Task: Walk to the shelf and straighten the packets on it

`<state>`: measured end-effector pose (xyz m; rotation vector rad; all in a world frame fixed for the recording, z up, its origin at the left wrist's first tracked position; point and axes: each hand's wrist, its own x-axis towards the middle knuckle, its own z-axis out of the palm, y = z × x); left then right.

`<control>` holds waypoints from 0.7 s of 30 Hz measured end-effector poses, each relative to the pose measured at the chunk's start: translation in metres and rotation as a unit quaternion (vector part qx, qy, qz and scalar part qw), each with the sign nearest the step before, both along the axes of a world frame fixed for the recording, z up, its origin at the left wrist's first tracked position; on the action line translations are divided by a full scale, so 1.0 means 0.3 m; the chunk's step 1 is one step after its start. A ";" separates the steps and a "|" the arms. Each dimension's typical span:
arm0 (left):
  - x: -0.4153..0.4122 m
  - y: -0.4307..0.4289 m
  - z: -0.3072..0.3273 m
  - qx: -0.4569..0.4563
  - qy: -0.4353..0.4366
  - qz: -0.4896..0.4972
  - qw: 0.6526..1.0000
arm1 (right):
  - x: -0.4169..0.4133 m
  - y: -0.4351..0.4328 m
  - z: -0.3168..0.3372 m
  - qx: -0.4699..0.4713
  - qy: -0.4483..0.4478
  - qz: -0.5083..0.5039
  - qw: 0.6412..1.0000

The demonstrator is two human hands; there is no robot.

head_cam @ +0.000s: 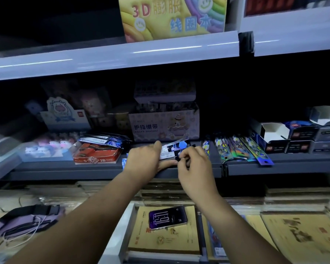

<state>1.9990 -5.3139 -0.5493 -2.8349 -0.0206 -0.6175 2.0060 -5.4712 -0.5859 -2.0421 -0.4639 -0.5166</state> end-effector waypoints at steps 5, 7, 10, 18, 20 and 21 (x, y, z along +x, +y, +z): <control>-0.049 0.004 0.048 -0.170 -0.086 0.014 0.982 | -0.013 0.016 0.013 0.102 0.009 0.021 0.995; -0.098 0.014 0.044 -0.289 -0.111 -0.002 0.951 | -0.017 0.041 0.027 0.182 0.063 0.050 0.980; -0.188 0.020 -0.014 -0.468 -0.110 -0.047 0.876 | -0.038 0.077 0.067 0.348 0.191 0.160 0.904; -0.257 0.010 -0.112 -0.607 0.002 -0.096 0.789 | -0.115 0.159 0.042 0.284 0.289 0.282 0.869; -0.270 -0.004 -0.131 -0.610 0.030 -0.130 0.781 | -0.116 0.162 0.038 0.279 0.305 0.264 0.872; -0.276 -0.011 -0.137 -0.601 0.044 -0.138 0.786 | -0.116 0.160 0.037 0.280 0.316 0.258 0.869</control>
